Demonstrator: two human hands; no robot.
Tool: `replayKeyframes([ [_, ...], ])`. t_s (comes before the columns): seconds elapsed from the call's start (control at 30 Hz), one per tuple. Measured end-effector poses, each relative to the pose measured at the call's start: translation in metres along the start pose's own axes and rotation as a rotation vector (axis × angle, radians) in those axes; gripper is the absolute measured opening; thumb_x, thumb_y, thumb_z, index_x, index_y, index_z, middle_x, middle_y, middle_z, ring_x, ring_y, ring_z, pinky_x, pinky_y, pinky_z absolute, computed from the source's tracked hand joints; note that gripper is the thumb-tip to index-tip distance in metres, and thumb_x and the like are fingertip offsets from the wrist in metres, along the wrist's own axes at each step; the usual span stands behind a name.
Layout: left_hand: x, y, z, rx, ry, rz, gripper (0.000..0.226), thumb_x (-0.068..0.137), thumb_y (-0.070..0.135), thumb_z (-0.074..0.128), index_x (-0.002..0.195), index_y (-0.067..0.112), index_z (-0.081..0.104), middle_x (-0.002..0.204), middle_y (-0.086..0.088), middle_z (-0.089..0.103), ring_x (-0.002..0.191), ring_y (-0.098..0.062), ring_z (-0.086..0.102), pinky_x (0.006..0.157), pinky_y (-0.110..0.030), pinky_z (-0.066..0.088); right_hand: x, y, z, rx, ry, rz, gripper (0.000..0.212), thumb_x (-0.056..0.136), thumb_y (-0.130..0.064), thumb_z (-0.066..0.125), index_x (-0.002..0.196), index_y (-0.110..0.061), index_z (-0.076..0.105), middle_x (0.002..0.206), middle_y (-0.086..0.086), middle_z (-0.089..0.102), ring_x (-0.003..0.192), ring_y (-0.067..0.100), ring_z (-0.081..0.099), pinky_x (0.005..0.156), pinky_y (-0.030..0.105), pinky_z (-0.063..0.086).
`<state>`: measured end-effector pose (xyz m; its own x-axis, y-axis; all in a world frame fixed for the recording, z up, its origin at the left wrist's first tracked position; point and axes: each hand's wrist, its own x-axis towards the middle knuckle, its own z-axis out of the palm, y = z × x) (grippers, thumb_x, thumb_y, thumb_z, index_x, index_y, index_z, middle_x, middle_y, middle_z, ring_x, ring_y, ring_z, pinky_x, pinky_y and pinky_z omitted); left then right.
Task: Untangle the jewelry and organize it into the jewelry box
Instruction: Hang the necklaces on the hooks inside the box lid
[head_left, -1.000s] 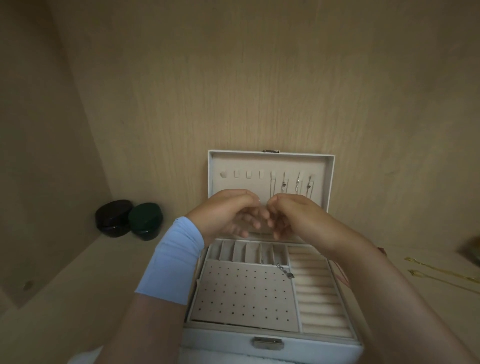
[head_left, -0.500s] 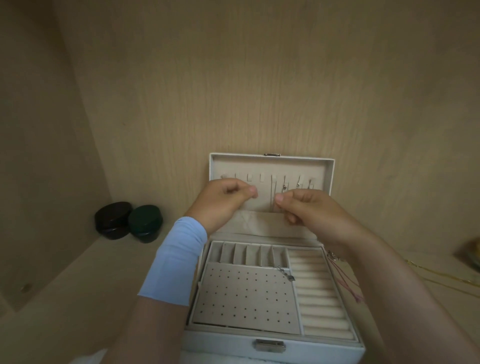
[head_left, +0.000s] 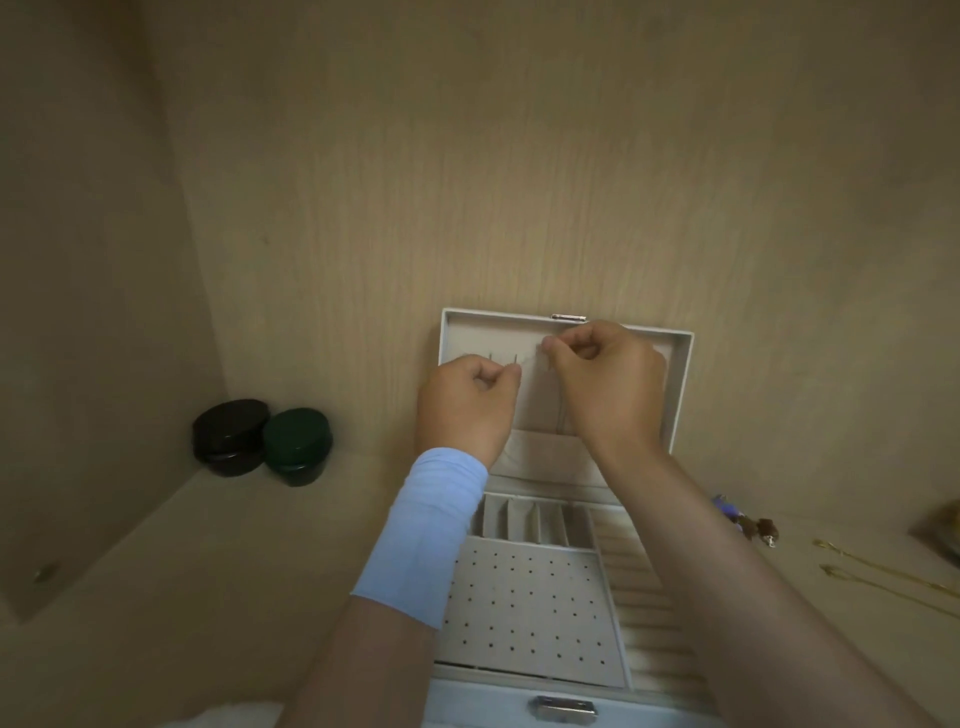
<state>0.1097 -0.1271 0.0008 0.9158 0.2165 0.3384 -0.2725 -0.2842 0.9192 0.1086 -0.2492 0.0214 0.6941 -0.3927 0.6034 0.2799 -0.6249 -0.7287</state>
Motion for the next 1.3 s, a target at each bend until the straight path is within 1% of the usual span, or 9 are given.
replayKeyframes([
  [0.17, 0.002, -0.002, 0.003, 0.061, -0.053, -0.036, 0.025, 0.089, 0.030, 0.063, 0.067, 0.018, 0.065, 0.064, 0.008, 0.063, 0.065, -0.022, 0.066, 0.068, -0.023, 0.049, 0.000, 0.003, 0.004, -0.040, 0.032, 0.034, 0.012, 0.084, -0.031, 0.074, 0.076, -0.022, 0.071, 0.063, -0.014, 0.063, 0.063, 0.001, 0.059, 0.054, 0.006, 0.036],
  [0.3, 0.004, -0.003, 0.001, 0.087, -0.132, -0.075, 0.027, 0.089, 0.029, 0.062, 0.075, 0.007, 0.069, 0.078, -0.004, 0.071, 0.068, -0.025, 0.068, 0.066, -0.023, 0.051, -0.002, 0.006, -0.002, -0.078, 0.000, 0.053, 0.010, 0.084, -0.027, 0.073, 0.076, -0.021, 0.072, 0.065, -0.012, 0.065, 0.065, 0.003, 0.062, 0.054, 0.009, 0.037],
  [0.47, 0.004, 0.006, -0.011, 0.073, -0.397, -0.216, 0.020, 0.090, 0.024, 0.061, 0.083, 0.008, 0.069, 0.066, 0.000, 0.057, 0.053, -0.017, 0.052, 0.054, -0.025, 0.052, -0.013, 0.015, -0.015, -0.115, -0.133, 0.050, 0.008, 0.083, -0.028, 0.074, 0.078, -0.022, 0.073, 0.071, -0.011, 0.069, 0.071, 0.004, 0.064, 0.062, 0.018, 0.046],
  [0.57, 0.005, 0.014, -0.020, 0.047, -0.480, -0.225, 0.017, 0.092, 0.021, 0.058, 0.089, 0.008, 0.069, 0.067, 0.001, 0.058, 0.050, -0.015, 0.048, 0.050, -0.024, 0.049, -0.020, 0.016, -0.026, -0.069, -0.317, 0.158, 0.010, 0.085, -0.029, 0.070, 0.080, -0.023, 0.075, 0.067, -0.007, 0.070, 0.064, 0.008, 0.064, 0.065, 0.026, 0.051],
  [0.67, 0.004, 0.021, -0.027, 0.044, -0.590, -0.221, 0.015, 0.094, 0.020, 0.057, 0.093, 0.011, 0.069, 0.073, 0.001, 0.064, 0.054, -0.016, 0.053, 0.051, -0.024, 0.051, -0.033, 0.010, -0.039, 0.115, -0.621, 0.309, 0.014, 0.093, -0.027, 0.065, 0.090, -0.019, 0.076, 0.066, -0.004, 0.072, 0.048, 0.014, 0.060, 0.053, 0.031, 0.052],
  [0.8, 0.003, 0.031, -0.029, 0.135, -0.645, -0.141, 0.017, 0.095, 0.025, 0.056, 0.093, 0.018, 0.072, 0.083, 0.005, 0.070, 0.062, -0.012, 0.062, 0.056, -0.024, 0.051, -0.047, 0.008, -0.041, 0.207, -0.831, 0.295, 0.020, 0.092, -0.031, 0.069, 0.097, -0.013, 0.075, 0.086, 0.018, 0.073, 0.064, 0.025, 0.063, 0.062, 0.038, 0.052],
  [0.97, 0.001, 0.031, -0.033, 0.189, -0.601, -0.163, 0.019, 0.093, 0.031, 0.057, 0.096, 0.021, 0.073, 0.096, 0.003, 0.072, 0.070, -0.012, 0.066, 0.057, -0.025, 0.048, -0.037, 0.015, -0.053, 0.169, -0.812, 0.255, 0.018, 0.093, -0.026, 0.067, 0.085, -0.013, 0.077, 0.081, 0.007, 0.076, 0.074, 0.020, 0.063, 0.081, 0.044, 0.057],
  [1.1, -0.009, 0.028, -0.022, 0.273, -0.673, -0.225, 0.020, 0.097, 0.029, 0.053, 0.107, 0.021, 0.068, 0.101, 0.007, 0.072, 0.070, -0.011, 0.071, 0.056, -0.022, 0.049, -0.025, 0.015, -0.066, 0.036, -0.733, 0.066, 0.017, 0.092, -0.031, 0.068, 0.082, -0.022, 0.077, 0.077, -0.009, 0.074, 0.075, 0.001, 0.066, 0.074, 0.024, 0.052],
  [1.3, -0.022, 0.034, -0.005, 0.030, -0.879, -0.297, 0.016, 0.099, 0.018, 0.052, 0.105, 0.011, 0.065, 0.095, -0.003, 0.076, 0.057, -0.013, 0.061, 0.047, -0.018, 0.043, -0.014, 0.019, -0.075, -0.033, -0.518, -0.042, 0.018, 0.091, -0.031, 0.067, 0.076, -0.027, 0.075, 0.076, -0.014, 0.073, 0.073, -0.002, 0.065, 0.073, 0.023, 0.053],
])
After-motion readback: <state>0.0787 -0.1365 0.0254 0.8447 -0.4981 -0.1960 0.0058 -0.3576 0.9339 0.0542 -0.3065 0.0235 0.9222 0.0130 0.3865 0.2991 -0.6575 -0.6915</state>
